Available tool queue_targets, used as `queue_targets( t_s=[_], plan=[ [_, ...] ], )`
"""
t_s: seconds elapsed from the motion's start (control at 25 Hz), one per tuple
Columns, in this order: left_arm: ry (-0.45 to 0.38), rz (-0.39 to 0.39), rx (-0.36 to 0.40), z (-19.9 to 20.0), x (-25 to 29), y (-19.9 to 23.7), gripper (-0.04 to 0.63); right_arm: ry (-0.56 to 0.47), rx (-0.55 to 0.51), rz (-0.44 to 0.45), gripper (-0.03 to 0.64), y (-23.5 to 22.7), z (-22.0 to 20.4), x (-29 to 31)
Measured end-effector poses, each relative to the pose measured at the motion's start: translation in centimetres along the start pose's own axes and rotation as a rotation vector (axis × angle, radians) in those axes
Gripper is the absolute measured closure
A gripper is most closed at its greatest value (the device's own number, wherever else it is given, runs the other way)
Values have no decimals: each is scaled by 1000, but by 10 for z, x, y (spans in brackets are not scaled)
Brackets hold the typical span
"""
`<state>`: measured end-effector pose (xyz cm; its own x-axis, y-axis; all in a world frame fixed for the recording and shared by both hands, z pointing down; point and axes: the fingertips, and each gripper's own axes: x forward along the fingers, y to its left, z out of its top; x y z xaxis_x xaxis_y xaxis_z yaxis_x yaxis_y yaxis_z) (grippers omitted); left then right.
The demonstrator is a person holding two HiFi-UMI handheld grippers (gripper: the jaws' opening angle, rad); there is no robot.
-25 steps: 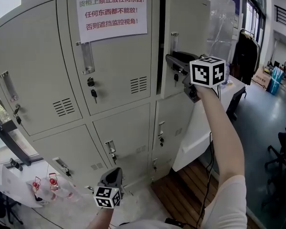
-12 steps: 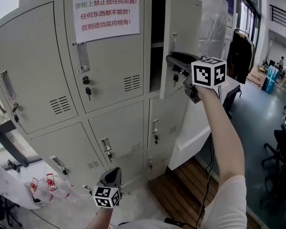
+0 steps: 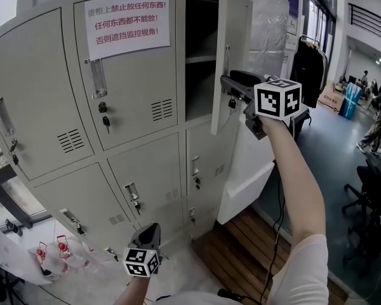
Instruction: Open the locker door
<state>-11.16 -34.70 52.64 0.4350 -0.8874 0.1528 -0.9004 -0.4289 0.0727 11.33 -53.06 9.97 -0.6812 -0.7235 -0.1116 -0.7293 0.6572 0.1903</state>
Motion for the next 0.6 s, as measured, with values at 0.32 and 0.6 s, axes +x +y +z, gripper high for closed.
queue_targets(
  t_s=[0.32,0.6],
  plan=[
    [2,-82,1,-2,10,-36,584,19,-23,-93,459,-21,2,-50],
    [5,-128,4,-3,16,-60,584,41,-38,-190,459,-48,2,-94]
  ],
)
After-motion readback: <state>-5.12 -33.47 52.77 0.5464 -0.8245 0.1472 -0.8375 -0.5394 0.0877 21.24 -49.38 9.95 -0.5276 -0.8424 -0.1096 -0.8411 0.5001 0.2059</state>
